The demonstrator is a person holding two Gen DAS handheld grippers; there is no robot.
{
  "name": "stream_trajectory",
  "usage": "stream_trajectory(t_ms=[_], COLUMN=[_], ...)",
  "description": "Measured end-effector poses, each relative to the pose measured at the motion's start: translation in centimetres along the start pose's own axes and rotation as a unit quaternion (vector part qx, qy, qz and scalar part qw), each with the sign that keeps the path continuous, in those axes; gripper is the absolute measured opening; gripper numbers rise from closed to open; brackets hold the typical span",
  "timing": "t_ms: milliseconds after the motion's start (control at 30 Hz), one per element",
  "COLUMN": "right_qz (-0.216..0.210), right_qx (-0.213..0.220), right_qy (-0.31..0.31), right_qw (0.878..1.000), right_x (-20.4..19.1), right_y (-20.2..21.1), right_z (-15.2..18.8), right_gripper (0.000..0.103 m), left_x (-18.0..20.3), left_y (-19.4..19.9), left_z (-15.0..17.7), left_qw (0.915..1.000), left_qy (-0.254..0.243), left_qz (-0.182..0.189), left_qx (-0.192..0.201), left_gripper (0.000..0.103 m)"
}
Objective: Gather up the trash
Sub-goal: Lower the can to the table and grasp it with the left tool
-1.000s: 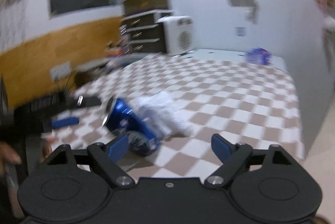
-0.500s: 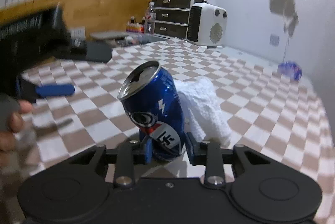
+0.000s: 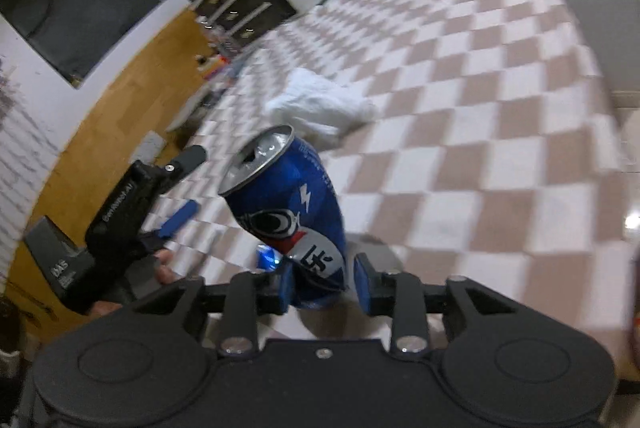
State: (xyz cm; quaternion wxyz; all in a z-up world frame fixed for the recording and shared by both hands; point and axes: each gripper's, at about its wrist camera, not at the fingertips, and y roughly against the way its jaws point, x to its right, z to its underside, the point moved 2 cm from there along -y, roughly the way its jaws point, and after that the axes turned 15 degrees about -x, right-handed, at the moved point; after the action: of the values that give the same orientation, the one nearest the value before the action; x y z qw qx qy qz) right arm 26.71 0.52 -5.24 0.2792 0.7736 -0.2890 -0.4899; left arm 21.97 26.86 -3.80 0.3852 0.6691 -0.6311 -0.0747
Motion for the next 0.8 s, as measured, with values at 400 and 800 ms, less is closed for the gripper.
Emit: stream_trajectory(t_ms=[400, 800], right_qz=[0.101, 0.111], right_qx=[0.088, 0.096], right_qy=[0.053, 0.043], right_qw=[0.99, 0.988], right_x=[2.3, 4.2], right_y=[5.5, 2.3], right_z=[0.7, -3.2], right_gripper=[0.054, 0.037], left_x=[6.2, 9.6], left_y=[2.5, 3.9], left_z=[5.4, 7.7], left_qw=[0.9917, 0.986], left_qy=[-0.119, -0.161], left_qz=[-0.039, 0.021], left_qx=[-0.029, -0.039], left_gripper=[0.102, 0.101])
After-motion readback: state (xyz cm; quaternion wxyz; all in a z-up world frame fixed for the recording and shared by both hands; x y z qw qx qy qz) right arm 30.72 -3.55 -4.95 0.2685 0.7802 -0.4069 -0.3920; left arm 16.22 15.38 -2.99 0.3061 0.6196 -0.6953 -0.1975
